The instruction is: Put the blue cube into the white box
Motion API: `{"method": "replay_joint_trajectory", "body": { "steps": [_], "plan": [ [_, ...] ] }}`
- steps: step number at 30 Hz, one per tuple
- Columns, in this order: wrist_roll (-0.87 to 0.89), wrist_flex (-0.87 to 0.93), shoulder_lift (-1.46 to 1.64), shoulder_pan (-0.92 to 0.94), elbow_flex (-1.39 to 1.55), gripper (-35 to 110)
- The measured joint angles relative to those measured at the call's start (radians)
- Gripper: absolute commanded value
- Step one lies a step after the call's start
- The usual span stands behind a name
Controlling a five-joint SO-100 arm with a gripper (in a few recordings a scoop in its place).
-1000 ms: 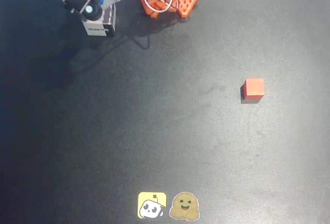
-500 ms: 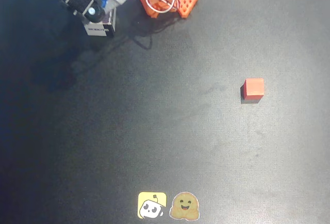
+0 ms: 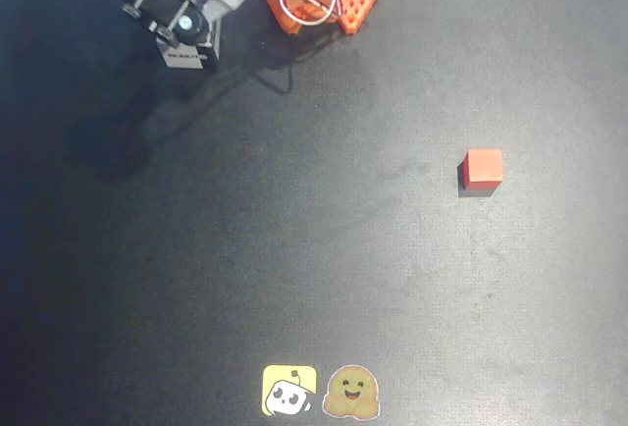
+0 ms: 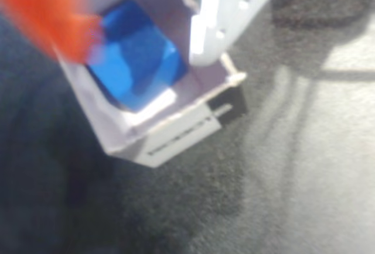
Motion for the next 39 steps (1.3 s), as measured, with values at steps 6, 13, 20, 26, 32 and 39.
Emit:
{"method": "replay_joint_trajectory", "body": {
  "steps": [6,13,20,26,32,39],
  "plan": [
    [-0.029,-0.095,0.003,-0.046,0.023,0],
    [0.075,-0.153,0.025,-0.308,0.025,0],
    [0.359,-0.163,0.075,-0.689,0.031,0],
    [0.52,-0.163,0.133,-0.942,0.048,0],
    [0.594,-0.15,0.287,-1.098,0.133,0],
    [0.594,-0.091,0.314,-1.127,0.166,0]
  ]
}}
